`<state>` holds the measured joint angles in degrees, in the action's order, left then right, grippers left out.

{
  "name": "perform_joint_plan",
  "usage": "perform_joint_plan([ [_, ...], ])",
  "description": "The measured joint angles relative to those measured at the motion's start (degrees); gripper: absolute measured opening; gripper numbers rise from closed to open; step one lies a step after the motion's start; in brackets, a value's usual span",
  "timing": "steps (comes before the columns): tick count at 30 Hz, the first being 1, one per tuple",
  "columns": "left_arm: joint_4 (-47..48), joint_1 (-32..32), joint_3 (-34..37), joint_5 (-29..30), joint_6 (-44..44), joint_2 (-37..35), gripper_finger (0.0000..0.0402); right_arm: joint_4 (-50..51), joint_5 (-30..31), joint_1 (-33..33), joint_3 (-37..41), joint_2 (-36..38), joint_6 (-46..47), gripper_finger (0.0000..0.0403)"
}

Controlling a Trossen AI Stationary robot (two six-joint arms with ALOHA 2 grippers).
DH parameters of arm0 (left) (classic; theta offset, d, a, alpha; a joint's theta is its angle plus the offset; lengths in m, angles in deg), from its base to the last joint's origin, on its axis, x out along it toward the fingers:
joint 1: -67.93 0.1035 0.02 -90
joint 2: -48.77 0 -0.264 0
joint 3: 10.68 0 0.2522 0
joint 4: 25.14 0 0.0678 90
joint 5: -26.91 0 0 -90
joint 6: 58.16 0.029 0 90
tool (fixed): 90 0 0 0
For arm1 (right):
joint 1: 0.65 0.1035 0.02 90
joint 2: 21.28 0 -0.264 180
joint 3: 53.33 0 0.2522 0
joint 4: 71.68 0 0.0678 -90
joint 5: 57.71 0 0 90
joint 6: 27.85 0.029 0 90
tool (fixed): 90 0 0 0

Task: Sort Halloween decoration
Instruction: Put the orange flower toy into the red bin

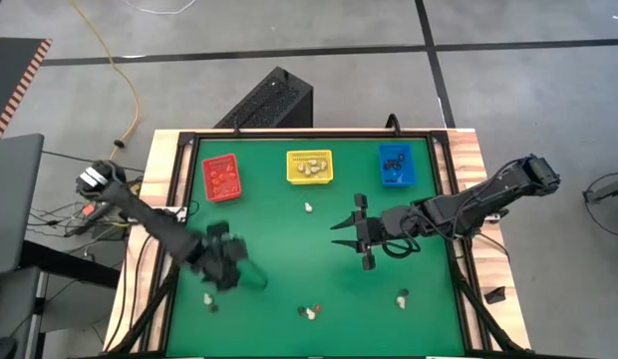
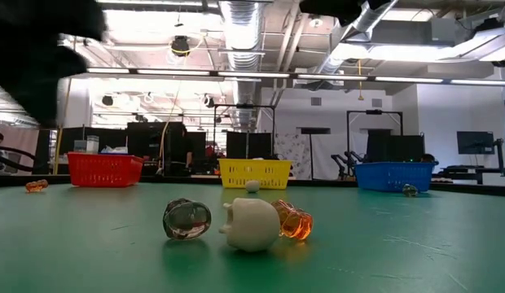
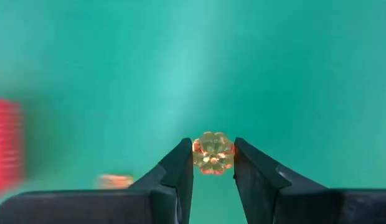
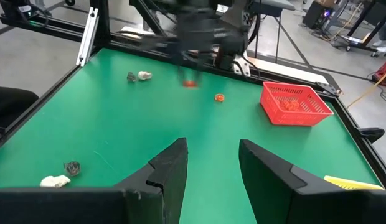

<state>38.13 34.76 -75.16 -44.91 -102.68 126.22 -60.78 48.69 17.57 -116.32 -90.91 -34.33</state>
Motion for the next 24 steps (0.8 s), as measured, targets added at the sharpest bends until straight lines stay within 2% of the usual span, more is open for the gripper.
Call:
perform_joint_plan([
  [6, 9.7, 21.9, 0.0, 6.9, 9.5, -7.9, 0.0088, -0.1, 0.0, 0.0, 0.0, 0.0, 0.0, 0.0175],
  [9, 9.3, 34.4, 0.0, 8.0, 14.8, -9.7, 0.0088, -0.1, 0.0, 0.0, 0.0, 0.0, -0.4, 0.0175],
  [11, 8.0, 42.5, 0.0, 7.5, 19.0, -9.7, 0.0088, -0.1, 0.0, 0.0, 0.0, 0.0, -1.1, 0.0175],
  [16, 5.1, 61.8, 0.0, -0.3, 23.7, -7.0, 0.0088, 0.0, 0.0, 0.0, 0.0, 0.0, -1.1, 0.0175],
  [20, 4.6, 72.2, 0.0, -3.7, 23.6, -3.9, 0.0089, 0.4, 0.0, 0.0, 0.0, 0.0, -1.1, 0.0175],
  [24, 2.9, 76.7, 0.0, -4.0, 25.3, -2.2, 0.0107, 1.2, 0.1, 0.0, 0.0, 0.0, -1.1, 0.0175],
])
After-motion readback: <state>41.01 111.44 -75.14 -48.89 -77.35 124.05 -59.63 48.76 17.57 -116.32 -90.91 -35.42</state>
